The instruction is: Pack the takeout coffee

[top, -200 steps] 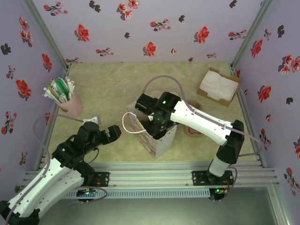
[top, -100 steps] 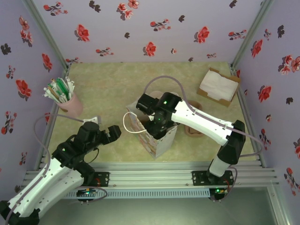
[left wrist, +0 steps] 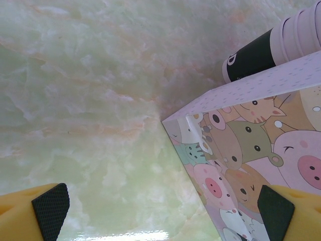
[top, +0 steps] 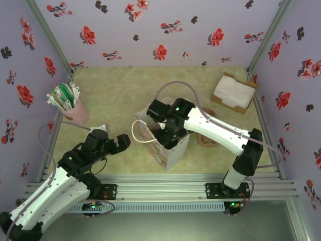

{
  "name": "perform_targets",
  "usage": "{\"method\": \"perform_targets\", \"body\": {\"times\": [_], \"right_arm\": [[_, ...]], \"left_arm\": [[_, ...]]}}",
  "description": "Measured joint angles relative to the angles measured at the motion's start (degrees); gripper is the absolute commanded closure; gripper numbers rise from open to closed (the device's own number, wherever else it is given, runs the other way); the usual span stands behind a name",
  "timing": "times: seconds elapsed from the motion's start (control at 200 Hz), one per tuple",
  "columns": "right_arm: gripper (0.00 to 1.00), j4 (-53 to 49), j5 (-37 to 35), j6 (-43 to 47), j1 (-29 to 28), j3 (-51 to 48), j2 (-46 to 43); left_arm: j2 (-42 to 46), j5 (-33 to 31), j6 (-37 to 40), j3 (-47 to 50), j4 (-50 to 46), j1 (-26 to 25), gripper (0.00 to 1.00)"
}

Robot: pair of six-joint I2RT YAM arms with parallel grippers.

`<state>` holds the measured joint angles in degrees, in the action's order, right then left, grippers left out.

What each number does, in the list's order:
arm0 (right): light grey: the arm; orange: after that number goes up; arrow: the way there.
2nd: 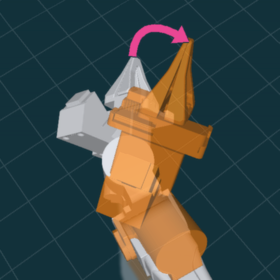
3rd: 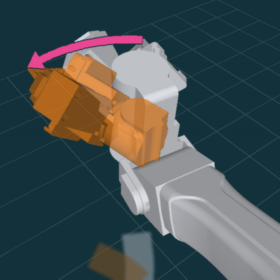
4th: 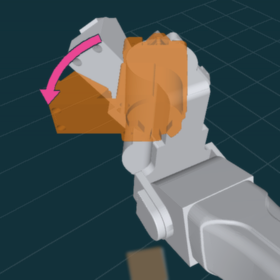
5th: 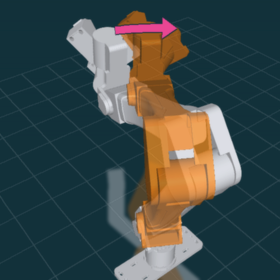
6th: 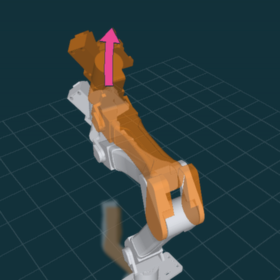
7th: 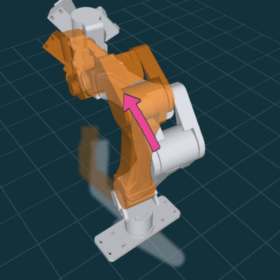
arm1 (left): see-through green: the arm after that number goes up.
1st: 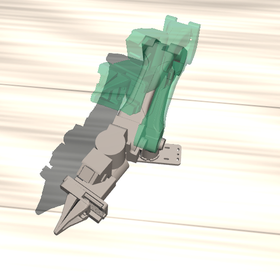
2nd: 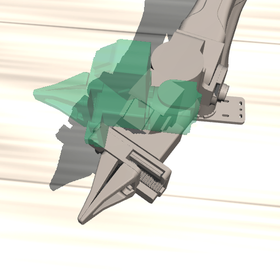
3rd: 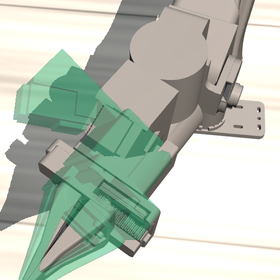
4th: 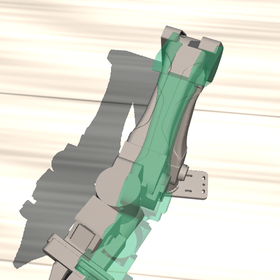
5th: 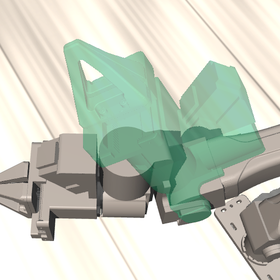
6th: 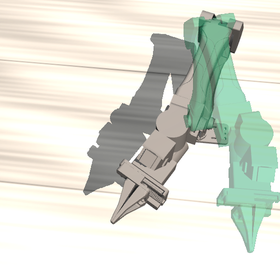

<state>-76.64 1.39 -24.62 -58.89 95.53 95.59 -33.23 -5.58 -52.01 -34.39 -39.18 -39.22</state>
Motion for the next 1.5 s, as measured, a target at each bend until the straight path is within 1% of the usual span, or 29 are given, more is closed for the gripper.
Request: {"method": "perform_targets", "body": {"times": [0.315,0.725,1.5], "right_arm": [[0.34,-1.7,0.4,0.0,0.4,0.1,0.0],[0.35,-1.5,0.9,0.2,0.5,0.4,1.9],[0.35,-1.2,1.0,0.2,0.5,0.4,2.0]], "left_arm": [[-0.3,0.0,0.0,0.0,0.2,0.0,0.01],[-0.6,0.0,0.0,0.0,1.0,0.0,0.01],[-0.6,0.0,0.0,0.0,1.0,0.0,0.01]]}}
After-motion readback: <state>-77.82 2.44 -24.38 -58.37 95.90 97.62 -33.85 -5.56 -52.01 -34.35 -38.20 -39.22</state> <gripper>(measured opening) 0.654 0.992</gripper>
